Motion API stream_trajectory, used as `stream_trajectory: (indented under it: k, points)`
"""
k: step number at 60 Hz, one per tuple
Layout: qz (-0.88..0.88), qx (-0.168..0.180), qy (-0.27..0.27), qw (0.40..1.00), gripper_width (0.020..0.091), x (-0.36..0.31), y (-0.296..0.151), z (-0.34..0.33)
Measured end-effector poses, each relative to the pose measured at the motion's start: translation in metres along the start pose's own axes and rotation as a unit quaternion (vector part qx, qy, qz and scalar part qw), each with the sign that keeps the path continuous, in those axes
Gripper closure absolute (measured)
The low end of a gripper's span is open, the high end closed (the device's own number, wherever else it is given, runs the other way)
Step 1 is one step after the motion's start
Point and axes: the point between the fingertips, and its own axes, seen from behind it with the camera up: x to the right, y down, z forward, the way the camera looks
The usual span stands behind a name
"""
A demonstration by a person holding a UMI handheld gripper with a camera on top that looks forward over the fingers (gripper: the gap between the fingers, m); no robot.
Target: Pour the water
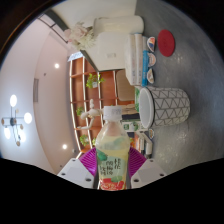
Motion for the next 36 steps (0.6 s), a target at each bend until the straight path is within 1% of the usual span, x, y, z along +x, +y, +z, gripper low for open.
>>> stream_trajectory:
  k: [6, 17, 29, 36]
  points:
    - [0.085, -0.002, -0.009, 0.996, 0.0739, 0.002, -0.001, 0.007]
    - [0.173, -0.001, 0.002, 0.985, 0.0739, 0.012, 0.002, 0.009]
    - [0.164, -0.008, 0.006, 0.986, 0.0737, 0.012, 0.008, 0.006]
    - [0.090, -0.026, 0.003, 0.996, 0.0736, -0.002, 0.017, 0.009]
